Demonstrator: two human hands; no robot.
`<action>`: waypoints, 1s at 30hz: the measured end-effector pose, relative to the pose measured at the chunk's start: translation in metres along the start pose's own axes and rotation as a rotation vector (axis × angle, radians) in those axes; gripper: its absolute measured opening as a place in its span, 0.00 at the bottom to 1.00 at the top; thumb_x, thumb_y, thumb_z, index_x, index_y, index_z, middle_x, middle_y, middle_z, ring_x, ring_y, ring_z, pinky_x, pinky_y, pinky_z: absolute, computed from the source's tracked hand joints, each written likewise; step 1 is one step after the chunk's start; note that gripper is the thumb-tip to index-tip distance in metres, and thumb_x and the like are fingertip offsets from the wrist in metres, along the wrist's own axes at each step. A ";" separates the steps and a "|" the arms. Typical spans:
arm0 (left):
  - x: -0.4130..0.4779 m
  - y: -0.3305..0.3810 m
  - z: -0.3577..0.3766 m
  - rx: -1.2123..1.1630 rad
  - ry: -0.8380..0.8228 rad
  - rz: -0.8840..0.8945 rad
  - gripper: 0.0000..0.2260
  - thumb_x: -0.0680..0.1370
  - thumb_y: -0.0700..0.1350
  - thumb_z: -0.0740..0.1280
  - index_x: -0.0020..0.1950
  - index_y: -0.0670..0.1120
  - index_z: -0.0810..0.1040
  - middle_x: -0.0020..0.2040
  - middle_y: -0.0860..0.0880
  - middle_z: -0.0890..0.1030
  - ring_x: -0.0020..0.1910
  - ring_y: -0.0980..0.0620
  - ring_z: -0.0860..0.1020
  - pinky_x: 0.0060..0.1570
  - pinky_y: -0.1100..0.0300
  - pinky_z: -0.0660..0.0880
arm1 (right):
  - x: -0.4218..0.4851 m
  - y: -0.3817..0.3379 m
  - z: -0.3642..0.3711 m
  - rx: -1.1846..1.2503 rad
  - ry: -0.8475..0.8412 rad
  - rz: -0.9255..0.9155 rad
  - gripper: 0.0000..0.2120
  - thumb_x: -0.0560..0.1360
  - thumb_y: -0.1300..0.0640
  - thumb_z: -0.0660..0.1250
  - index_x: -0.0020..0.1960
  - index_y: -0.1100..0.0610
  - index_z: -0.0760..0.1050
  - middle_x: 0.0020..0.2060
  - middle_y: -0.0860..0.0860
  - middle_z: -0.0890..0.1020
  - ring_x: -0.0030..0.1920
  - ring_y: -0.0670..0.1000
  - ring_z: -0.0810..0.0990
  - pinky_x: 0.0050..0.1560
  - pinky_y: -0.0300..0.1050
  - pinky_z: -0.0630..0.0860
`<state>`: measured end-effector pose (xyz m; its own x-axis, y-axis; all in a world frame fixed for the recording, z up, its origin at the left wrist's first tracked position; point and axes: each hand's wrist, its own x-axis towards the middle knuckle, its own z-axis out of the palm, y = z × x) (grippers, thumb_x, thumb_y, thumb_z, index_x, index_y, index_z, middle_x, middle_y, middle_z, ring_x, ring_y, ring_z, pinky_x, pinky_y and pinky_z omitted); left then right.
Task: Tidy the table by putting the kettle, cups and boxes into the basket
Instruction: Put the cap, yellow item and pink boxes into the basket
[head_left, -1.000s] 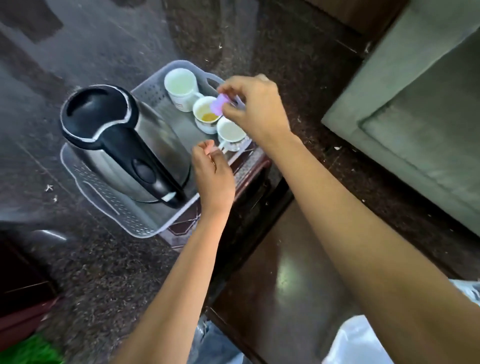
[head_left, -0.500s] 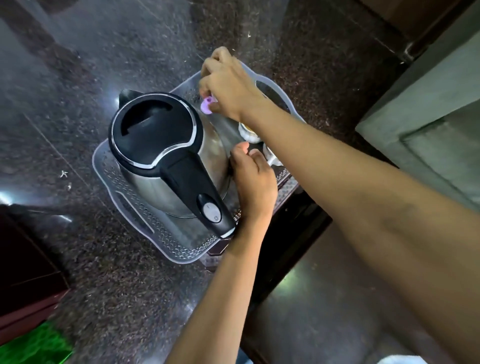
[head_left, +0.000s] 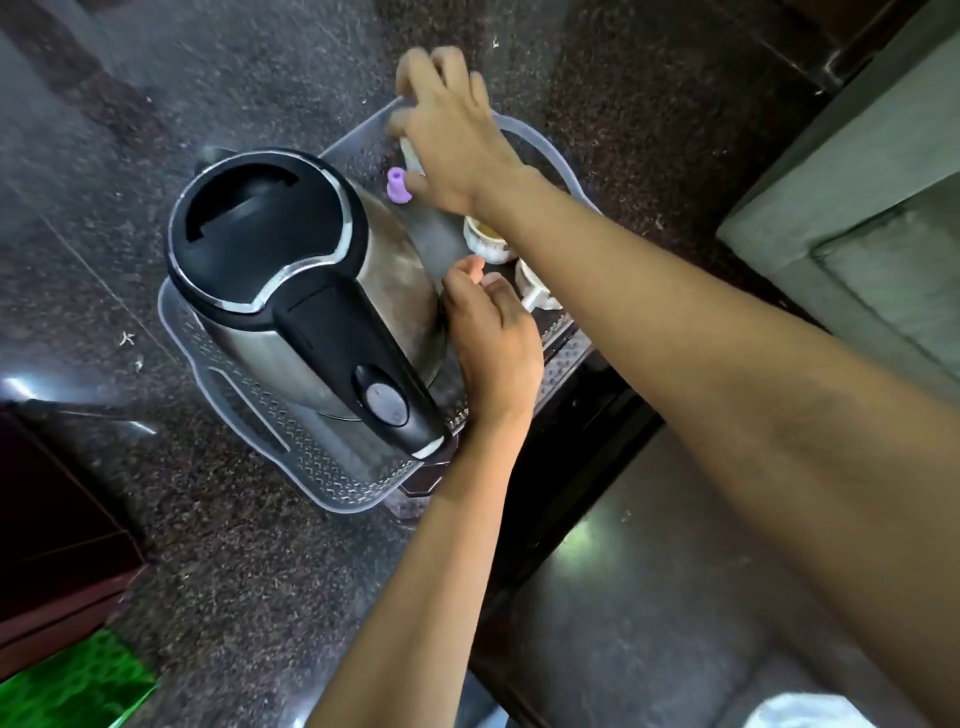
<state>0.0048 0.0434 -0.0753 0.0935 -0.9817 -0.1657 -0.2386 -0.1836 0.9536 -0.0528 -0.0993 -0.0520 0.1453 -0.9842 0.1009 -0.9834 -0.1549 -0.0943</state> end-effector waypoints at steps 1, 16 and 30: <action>-0.001 0.003 0.000 0.014 0.016 0.028 0.12 0.79 0.37 0.55 0.58 0.32 0.70 0.57 0.34 0.75 0.58 0.40 0.74 0.55 0.64 0.67 | -0.006 0.004 -0.007 0.038 0.044 0.013 0.16 0.69 0.50 0.65 0.53 0.56 0.79 0.64 0.55 0.70 0.65 0.59 0.66 0.59 0.51 0.67; -0.124 0.039 0.042 0.080 -0.132 0.275 0.11 0.80 0.41 0.54 0.57 0.35 0.69 0.56 0.39 0.75 0.52 0.51 0.71 0.49 0.75 0.64 | -0.256 0.089 -0.089 0.245 0.540 0.477 0.14 0.71 0.51 0.65 0.53 0.56 0.80 0.55 0.57 0.75 0.56 0.58 0.70 0.56 0.36 0.60; -0.366 -0.015 0.093 0.207 -0.505 0.295 0.11 0.81 0.39 0.55 0.62 0.40 0.71 0.59 0.47 0.75 0.55 0.56 0.73 0.53 0.76 0.67 | -0.607 0.051 -0.052 0.291 0.346 0.947 0.11 0.74 0.55 0.67 0.54 0.58 0.79 0.52 0.55 0.77 0.51 0.58 0.75 0.55 0.45 0.69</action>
<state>-0.1154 0.4007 -0.0524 -0.4618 -0.8856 -0.0494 -0.3722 0.1429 0.9171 -0.1973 0.4949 -0.0670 -0.7543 -0.6426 0.1343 -0.6078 0.6064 -0.5127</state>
